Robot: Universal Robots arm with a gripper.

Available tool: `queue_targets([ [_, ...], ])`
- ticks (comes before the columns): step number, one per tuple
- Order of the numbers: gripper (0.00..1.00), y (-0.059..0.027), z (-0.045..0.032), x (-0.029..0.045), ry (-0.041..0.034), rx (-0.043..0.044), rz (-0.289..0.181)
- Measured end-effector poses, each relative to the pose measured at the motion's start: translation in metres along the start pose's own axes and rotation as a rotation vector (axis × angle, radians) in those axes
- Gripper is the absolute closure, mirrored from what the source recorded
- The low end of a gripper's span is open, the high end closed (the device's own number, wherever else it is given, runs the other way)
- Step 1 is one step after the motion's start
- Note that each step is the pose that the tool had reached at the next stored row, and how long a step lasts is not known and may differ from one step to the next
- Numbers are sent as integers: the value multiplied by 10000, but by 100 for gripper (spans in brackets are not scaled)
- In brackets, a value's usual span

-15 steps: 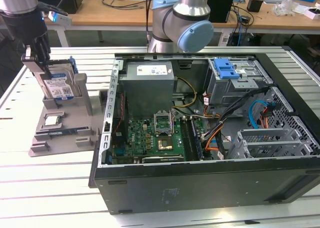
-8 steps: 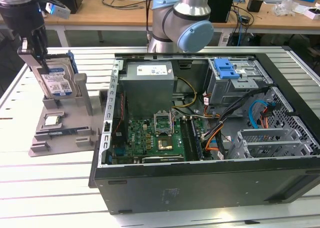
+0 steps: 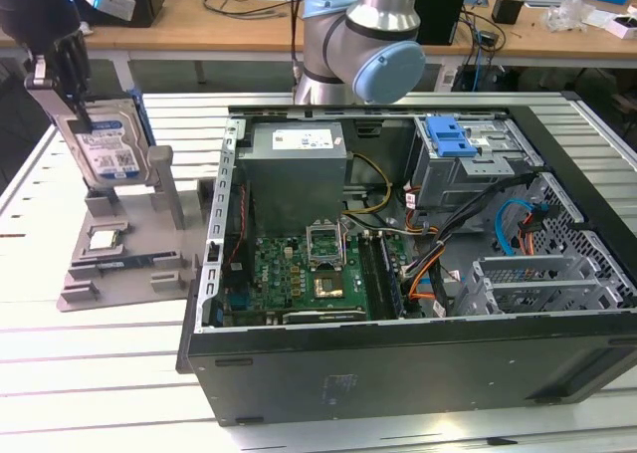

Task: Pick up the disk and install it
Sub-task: 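Pick up the disk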

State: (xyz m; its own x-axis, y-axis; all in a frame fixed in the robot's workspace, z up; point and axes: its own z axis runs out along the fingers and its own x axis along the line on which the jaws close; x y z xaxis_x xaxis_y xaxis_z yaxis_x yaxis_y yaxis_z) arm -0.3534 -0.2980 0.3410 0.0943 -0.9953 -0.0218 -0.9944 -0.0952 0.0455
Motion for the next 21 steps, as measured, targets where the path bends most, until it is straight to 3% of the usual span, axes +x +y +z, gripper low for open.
queue_targets([
  [4, 63, 3, -68, -4, 0, 1, 0],
  [21, 63, 22, -513, -25, 0, 1, 0],
])
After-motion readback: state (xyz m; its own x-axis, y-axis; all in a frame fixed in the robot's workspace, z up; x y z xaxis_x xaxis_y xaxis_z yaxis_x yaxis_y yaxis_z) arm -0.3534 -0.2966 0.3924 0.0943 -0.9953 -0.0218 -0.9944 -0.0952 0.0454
